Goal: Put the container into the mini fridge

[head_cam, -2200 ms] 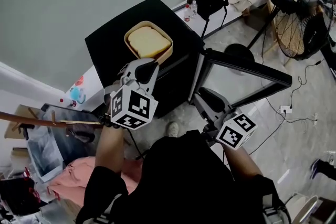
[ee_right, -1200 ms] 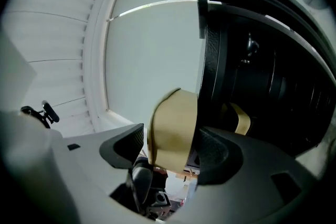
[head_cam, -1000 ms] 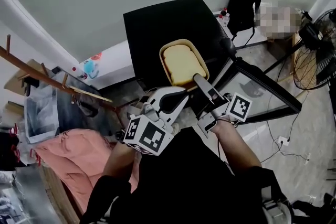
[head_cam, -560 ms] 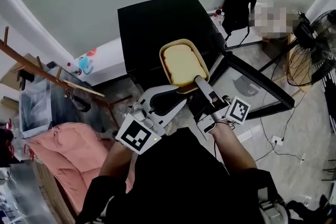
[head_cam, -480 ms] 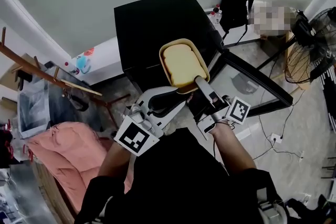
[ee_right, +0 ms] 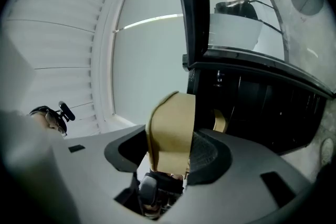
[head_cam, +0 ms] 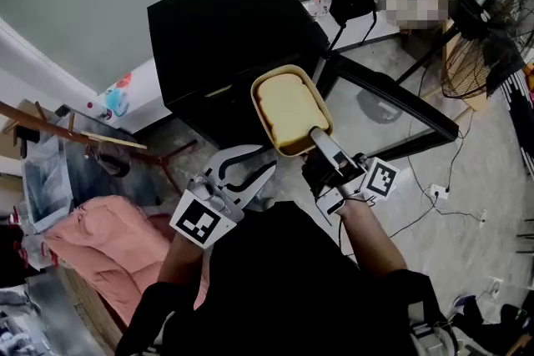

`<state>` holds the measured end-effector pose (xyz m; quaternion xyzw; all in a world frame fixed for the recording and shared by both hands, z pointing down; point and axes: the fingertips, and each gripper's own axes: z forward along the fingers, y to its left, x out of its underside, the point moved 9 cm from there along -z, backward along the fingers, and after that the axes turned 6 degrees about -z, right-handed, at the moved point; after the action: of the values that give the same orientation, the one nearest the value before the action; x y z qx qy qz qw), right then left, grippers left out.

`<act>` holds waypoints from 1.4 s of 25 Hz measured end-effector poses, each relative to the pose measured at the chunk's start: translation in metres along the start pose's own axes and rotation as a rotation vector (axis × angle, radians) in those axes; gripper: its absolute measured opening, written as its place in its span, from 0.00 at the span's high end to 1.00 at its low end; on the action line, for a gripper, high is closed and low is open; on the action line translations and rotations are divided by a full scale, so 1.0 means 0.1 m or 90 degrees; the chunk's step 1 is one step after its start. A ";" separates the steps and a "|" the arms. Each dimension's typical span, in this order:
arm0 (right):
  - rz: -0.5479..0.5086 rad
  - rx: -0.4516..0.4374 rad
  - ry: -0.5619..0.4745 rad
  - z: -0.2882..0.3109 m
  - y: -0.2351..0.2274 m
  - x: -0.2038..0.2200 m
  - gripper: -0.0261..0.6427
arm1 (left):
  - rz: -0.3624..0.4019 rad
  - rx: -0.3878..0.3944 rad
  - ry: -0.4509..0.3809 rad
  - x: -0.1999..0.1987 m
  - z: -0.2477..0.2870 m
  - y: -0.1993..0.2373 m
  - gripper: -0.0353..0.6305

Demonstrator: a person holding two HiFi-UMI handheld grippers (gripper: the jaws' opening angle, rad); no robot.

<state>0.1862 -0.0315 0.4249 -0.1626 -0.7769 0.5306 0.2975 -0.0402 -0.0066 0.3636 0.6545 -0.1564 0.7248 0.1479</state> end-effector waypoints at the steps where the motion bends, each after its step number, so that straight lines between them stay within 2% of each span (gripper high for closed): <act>1: -0.002 0.007 -0.001 -0.03 -0.03 0.00 0.63 | -0.015 -0.003 0.003 0.04 0.01 0.01 0.77; 6: -0.004 0.040 0.006 -0.09 -0.28 0.08 0.63 | -0.052 -0.004 0.028 0.21 -0.03 0.04 0.77; 12: -0.006 0.079 0.017 0.02 -0.58 0.05 0.63 | -0.092 -0.029 0.028 0.26 -0.13 0.16 0.77; 23: 0.008 0.110 0.008 0.42 -1.06 0.04 0.63 | -0.098 -0.083 0.063 0.39 -0.43 0.47 0.77; 35: 0.008 0.135 0.008 0.74 -1.34 -0.01 0.63 | -0.116 -0.100 0.075 0.46 -0.55 0.71 0.77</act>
<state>0.1487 -0.1380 0.5290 -0.1382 -0.7136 0.6106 0.3145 -0.1246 -0.0473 0.4021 0.6088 -0.1433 0.7311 0.2727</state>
